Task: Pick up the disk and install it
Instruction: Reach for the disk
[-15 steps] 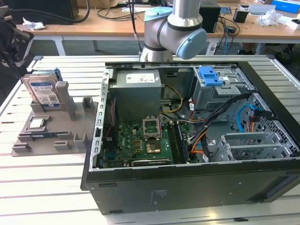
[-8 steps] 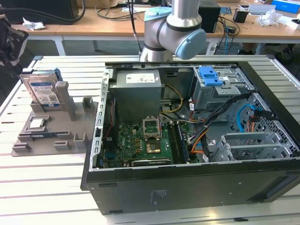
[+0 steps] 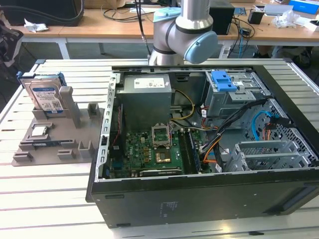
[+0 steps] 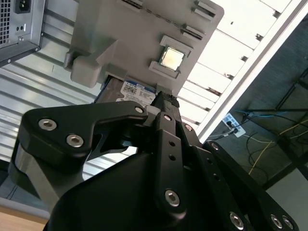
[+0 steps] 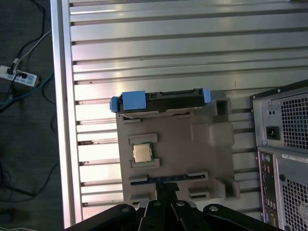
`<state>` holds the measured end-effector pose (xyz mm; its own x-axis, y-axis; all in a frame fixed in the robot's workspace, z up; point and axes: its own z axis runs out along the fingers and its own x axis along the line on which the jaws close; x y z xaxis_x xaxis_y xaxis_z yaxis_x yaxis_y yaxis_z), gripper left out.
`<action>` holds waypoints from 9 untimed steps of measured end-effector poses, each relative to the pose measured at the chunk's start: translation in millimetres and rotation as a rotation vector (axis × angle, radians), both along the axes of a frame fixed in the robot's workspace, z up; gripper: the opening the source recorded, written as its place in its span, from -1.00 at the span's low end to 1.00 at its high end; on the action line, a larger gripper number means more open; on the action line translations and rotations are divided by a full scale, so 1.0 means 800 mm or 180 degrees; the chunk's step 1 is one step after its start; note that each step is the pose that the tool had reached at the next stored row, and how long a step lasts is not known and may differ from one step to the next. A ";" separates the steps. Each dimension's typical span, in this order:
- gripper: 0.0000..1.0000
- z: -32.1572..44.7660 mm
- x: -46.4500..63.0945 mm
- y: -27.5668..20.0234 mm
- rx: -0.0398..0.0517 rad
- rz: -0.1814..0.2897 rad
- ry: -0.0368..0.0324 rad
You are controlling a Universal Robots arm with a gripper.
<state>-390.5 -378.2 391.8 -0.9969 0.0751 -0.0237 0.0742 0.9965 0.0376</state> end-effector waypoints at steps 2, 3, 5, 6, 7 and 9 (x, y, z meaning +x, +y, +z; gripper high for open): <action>-0.79 -0.0003 -0.002 0.0027 -0.0001 0.0000 -0.0001; -0.79 -0.0005 -0.004 0.0056 -0.0003 0.0000 -0.0001; -0.79 -0.0006 -0.007 0.0122 -0.0006 0.0000 0.0000; -0.79 -0.0007 -0.008 0.0149 -0.0006 0.0000 0.0000; -0.79 -0.0007 -0.008 0.0169 -0.0007 0.0000 0.0000; -0.79 -0.0007 -0.009 0.0195 -0.0007 0.0000 0.0000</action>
<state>-397.8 -362.6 391.2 -0.9969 0.0751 -0.0240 0.0743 0.9966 0.0356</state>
